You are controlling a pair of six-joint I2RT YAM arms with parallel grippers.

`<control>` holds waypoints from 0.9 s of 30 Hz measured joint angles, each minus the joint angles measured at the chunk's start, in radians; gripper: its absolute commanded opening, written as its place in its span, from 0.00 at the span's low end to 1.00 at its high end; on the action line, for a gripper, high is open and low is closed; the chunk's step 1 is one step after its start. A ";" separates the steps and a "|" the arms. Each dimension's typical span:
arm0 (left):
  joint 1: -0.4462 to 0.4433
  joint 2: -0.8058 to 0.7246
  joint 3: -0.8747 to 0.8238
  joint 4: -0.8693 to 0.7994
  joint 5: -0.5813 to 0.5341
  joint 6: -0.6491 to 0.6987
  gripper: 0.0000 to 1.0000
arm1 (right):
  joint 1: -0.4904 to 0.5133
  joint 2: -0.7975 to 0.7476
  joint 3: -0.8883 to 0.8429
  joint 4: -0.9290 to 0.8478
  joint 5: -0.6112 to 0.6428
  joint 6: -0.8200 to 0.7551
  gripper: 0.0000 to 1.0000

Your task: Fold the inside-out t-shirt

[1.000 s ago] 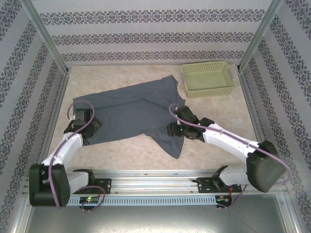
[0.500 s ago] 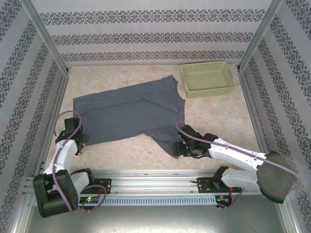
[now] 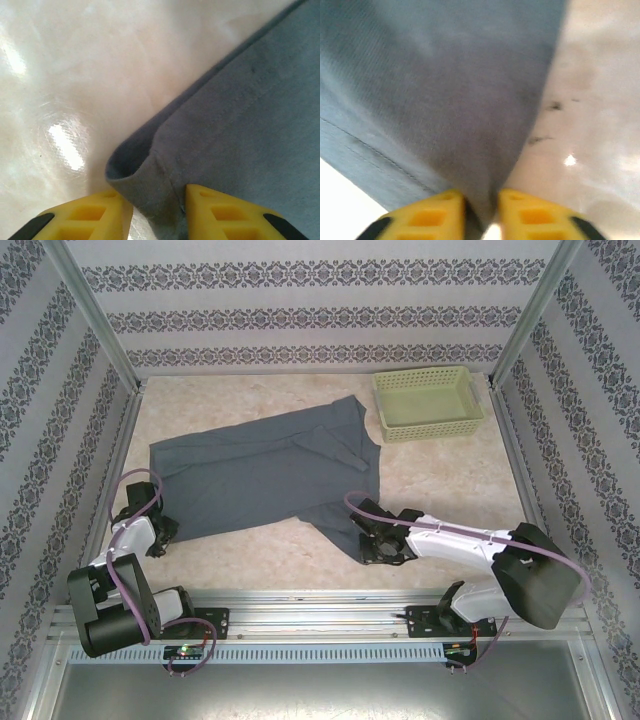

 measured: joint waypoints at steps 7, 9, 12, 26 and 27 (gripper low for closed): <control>0.008 0.003 0.005 -0.006 0.003 0.026 0.02 | -0.024 -0.082 0.039 -0.048 0.051 -0.056 0.00; 0.008 0.000 0.007 -0.005 0.008 0.032 0.00 | -0.058 -0.142 0.048 -0.061 0.068 -0.071 0.00; 0.007 -0.024 0.005 0.002 0.024 0.032 0.00 | -0.113 -0.214 0.061 -0.080 0.092 -0.097 0.00; -0.015 -0.067 0.086 0.048 0.145 -0.021 0.00 | -0.360 -0.035 0.489 -0.115 0.070 -0.351 0.00; -0.015 -0.045 0.106 0.056 0.142 -0.027 0.00 | -0.368 0.003 0.534 -0.111 0.065 -0.369 0.00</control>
